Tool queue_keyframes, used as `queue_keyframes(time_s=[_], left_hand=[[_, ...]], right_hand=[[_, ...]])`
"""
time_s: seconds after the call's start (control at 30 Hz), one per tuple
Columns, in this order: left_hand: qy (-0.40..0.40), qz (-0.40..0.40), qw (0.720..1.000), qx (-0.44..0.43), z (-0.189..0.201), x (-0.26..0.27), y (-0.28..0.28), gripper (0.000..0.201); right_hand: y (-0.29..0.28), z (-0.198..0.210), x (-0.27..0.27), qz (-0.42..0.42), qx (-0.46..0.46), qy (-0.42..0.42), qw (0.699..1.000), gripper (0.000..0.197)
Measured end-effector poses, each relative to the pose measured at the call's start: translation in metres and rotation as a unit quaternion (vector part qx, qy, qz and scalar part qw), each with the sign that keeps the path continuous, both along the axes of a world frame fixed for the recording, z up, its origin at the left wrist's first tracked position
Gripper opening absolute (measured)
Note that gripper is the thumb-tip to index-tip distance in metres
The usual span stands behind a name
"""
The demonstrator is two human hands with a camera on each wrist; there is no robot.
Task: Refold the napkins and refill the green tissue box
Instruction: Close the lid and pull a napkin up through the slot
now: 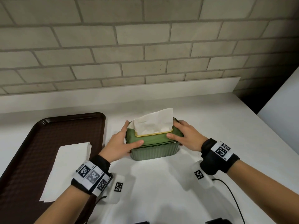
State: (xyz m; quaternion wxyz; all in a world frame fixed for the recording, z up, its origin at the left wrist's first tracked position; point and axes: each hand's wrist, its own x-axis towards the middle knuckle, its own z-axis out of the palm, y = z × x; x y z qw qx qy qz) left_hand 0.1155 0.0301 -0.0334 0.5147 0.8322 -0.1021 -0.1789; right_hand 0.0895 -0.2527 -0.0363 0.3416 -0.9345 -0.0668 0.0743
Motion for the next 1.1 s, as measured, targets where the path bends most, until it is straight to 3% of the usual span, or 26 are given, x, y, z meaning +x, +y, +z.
queue_keyframes(time_s=[0.1, 0.27, 0.57, 0.7, 0.8, 0.9, 1.1], left_hand=[[-0.003, -0.003, 1.0, -0.014, -0.002, 0.015, 0.003, 0.089], [0.022, 0.016, 0.999, -0.027, 0.006, 0.048, 0.002, 0.048], [0.037, 0.009, 0.999, -0.034, 0.01, 0.085, -0.001, 0.038], [-0.017, -0.001, 1.0, -0.023, 0.007, 0.085, -0.001, 0.049], [-0.113, -0.037, 0.985, 0.124, -0.004, 0.086, 0.002, 0.093], [-0.171, -0.018, 0.945, 0.278, -0.018, 0.079, -0.003, 0.084], [-0.195, -0.009, 0.933, 0.302, -0.019, 0.075, -0.007, 0.082]], right_hand=[[0.004, -0.002, 0.011, -0.008, 0.007, -0.001, 1.0, 0.053], [0.015, 0.004, 0.04, -0.026, 0.033, 0.004, 0.999, 0.054], [0.016, 0.001, 0.081, -0.042, 0.034, -0.004, 0.999, 0.063], [0.014, -0.003, 0.084, -0.04, 0.0, -0.02, 0.999, 0.062], [0.017, -0.007, 0.081, -0.046, -0.039, -0.057, 0.997, 0.062], [0.024, -0.013, 0.08, -0.046, -0.111, -0.089, 0.989, 0.063], [0.024, -0.02, 0.085, -0.027, -0.096, -0.088, 0.991, 0.061]])
